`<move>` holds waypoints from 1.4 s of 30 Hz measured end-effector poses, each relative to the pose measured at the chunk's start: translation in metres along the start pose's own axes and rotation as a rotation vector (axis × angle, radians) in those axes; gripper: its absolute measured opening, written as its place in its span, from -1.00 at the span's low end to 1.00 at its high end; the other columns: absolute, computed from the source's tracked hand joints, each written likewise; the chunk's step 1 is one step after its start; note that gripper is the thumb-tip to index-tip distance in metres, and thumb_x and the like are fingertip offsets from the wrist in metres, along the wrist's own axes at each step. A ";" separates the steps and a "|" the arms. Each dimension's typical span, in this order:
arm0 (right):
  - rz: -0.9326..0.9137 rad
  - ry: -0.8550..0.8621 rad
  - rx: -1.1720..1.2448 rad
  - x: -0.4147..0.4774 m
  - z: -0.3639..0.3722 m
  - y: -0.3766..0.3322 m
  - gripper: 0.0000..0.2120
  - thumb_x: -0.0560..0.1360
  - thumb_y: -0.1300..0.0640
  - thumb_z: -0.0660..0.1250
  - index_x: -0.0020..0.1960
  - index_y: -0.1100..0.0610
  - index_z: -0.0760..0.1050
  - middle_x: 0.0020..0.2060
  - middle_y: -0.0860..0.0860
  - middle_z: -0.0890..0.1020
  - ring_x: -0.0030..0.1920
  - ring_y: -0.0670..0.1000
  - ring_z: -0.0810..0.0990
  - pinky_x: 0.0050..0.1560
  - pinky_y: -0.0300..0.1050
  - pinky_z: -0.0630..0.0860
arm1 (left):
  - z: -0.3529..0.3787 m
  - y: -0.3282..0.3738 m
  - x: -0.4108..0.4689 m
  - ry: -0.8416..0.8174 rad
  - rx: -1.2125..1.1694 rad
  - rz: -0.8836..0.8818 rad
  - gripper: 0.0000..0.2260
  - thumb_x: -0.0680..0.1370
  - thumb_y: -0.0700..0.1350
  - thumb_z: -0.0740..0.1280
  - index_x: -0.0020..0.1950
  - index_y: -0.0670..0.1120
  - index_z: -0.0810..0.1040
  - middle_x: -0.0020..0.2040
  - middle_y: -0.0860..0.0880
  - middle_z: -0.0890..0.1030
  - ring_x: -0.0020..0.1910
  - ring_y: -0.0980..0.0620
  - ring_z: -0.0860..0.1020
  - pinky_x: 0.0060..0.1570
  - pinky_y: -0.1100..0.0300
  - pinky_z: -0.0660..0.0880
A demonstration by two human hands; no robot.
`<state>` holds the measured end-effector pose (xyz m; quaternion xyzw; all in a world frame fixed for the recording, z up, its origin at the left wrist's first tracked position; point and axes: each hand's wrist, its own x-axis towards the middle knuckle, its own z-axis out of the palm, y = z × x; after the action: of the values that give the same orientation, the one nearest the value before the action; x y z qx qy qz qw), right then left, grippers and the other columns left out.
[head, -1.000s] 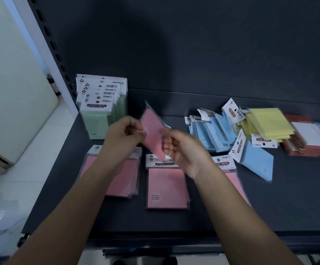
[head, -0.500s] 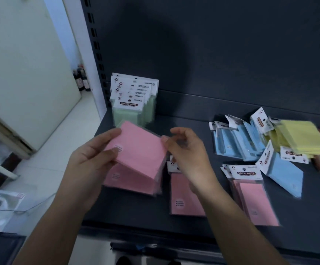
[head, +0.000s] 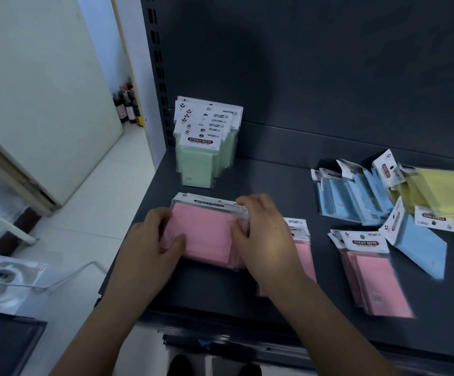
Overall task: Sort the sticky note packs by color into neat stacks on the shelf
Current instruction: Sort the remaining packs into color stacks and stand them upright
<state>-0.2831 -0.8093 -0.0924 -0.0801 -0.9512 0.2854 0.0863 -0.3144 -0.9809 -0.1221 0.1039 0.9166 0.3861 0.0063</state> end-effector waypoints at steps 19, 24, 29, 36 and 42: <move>0.418 -0.206 0.808 -0.009 -0.004 0.017 -0.50 0.46 0.40 0.31 0.35 0.17 0.32 -0.05 -0.09 0.57 -0.05 -0.08 0.57 0.02 -0.24 0.51 | 0.003 0.017 0.012 -0.156 -0.985 -0.475 -0.59 0.43 -0.42 0.32 0.27 -0.24 0.43 0.11 -0.19 0.61 0.02 -0.08 0.59 -0.01 0.16 0.56; 0.290 -0.187 1.022 -0.010 -0.007 0.016 -0.71 0.46 0.45 0.27 0.08 0.18 0.57 -0.04 0.08 0.69 -0.03 0.00 0.64 0.06 -0.21 0.56 | -0.009 0.018 0.003 -0.256 -0.829 -0.181 -0.63 0.47 -0.43 0.27 0.18 -0.08 0.48 0.07 -0.03 0.66 0.07 0.03 0.60 0.04 0.20 0.56; 0.119 -0.067 0.908 -0.014 -0.007 0.013 -0.64 0.43 0.38 0.38 0.05 -0.04 0.53 -0.06 -0.11 0.66 -0.05 -0.23 0.59 0.01 -0.36 0.48 | -0.010 0.014 -0.003 -0.154 -0.759 -0.031 -0.59 0.47 -0.37 0.30 0.22 0.01 0.40 0.14 0.07 0.60 0.15 0.16 0.54 0.10 0.34 0.49; 0.031 -0.092 0.635 -0.015 0.001 0.017 -0.59 0.45 0.31 0.36 0.20 -0.04 0.42 0.06 -0.20 0.60 0.07 -0.23 0.55 0.15 -0.31 0.44 | -0.001 0.011 -0.003 -0.092 -0.707 0.006 -0.55 0.47 -0.38 0.31 0.21 0.05 0.36 0.11 0.13 0.57 0.10 0.27 0.54 0.02 0.45 0.47; 0.013 0.003 0.606 0.000 -0.015 0.027 -0.61 0.47 0.33 0.33 0.07 -0.15 0.39 -0.14 -0.06 0.60 -0.09 -0.08 0.58 0.06 -0.07 0.54 | 0.002 0.029 0.020 -0.095 -0.578 0.166 -0.58 0.47 -0.24 0.38 0.22 0.07 0.33 0.09 0.34 0.53 0.13 0.36 0.49 0.09 0.43 0.44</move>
<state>-0.2770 -0.7789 -0.0955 -0.0574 -0.8220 0.5567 0.1057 -0.3284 -0.9561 -0.1018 0.1906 0.7557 0.6249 0.0470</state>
